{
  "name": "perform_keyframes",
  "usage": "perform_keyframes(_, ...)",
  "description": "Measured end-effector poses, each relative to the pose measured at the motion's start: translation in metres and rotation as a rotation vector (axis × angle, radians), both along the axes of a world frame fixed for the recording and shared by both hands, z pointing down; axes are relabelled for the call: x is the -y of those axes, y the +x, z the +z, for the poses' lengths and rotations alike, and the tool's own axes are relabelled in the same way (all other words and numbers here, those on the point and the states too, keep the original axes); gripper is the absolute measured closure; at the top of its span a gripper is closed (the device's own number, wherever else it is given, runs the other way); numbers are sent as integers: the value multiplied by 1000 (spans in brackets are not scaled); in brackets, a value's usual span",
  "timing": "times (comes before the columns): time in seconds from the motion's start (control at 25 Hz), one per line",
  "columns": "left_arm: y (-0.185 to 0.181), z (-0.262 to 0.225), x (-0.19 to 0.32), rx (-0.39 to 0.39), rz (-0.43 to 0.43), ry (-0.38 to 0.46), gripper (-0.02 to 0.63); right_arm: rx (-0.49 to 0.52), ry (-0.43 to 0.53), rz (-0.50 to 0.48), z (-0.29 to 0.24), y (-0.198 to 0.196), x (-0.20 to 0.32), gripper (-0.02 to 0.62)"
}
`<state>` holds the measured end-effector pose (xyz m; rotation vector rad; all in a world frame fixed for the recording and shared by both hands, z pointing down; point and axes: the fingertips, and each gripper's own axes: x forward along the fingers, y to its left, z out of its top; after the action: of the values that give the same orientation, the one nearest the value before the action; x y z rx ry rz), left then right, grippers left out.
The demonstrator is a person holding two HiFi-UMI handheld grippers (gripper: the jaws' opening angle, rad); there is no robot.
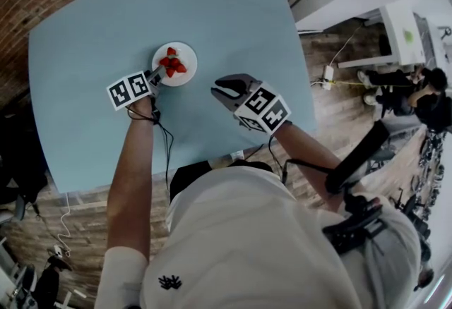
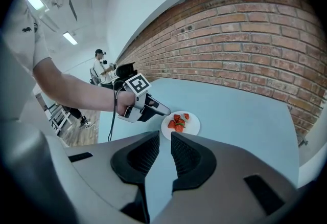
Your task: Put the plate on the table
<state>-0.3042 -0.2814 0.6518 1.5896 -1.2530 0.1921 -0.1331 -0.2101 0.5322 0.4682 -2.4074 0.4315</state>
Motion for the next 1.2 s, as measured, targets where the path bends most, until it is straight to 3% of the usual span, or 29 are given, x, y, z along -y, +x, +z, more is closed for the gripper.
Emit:
perform_keyframes(0.2,15,-34,-19,-61,13,79,353,11,26,-13,-7,5,-15,535)
perform_keyframes(0.48,56,-106,-62,-168,50,255,360,50,59,-29,-25,28,-40,535)
perform_keyframes(0.88,103,-194,-150,-206,48,473,604,106,99,-104,-51,65,-83,535)
perform_keyframes(1.08,133,-221,-197,-229,78,519,604,121,108,-160,-59,80,-108,536)
perform_keyframes(1.2,149,-232,-221,-204,98,530,604,130,117,-188,-66,89,-122,537)
